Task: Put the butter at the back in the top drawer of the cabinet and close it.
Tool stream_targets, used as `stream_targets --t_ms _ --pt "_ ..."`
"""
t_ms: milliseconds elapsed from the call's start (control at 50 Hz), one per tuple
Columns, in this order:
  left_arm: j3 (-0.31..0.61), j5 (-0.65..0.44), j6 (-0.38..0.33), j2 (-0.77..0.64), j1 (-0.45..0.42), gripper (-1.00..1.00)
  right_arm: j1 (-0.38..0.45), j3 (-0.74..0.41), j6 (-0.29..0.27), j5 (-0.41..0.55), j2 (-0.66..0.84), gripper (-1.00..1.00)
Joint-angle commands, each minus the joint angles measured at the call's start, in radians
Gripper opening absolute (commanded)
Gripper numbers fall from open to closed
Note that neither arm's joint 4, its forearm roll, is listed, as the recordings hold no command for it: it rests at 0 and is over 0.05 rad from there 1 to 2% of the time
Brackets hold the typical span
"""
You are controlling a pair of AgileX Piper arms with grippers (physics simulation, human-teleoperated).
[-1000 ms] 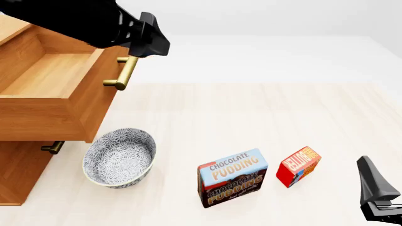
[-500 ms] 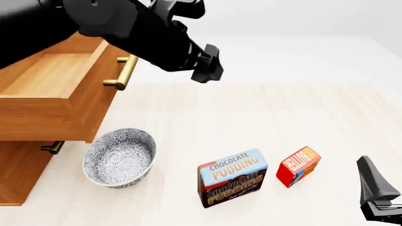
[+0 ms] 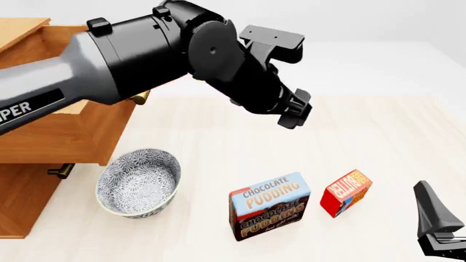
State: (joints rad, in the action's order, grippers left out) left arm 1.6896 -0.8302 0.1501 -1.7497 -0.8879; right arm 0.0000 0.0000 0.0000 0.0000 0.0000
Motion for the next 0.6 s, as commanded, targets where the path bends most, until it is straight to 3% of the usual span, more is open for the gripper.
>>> stream_targets --t_ms 20,600 --pt "0.042 0.01 0.02 -0.097 -0.049 1.0 0.0 0.0 0.0 0.0 0.0 1.0" --pt "0.192 -0.029 0.051 -0.288 -0.139 1.0 0.0 0.0 0.0 0.0 0.0 1.0"
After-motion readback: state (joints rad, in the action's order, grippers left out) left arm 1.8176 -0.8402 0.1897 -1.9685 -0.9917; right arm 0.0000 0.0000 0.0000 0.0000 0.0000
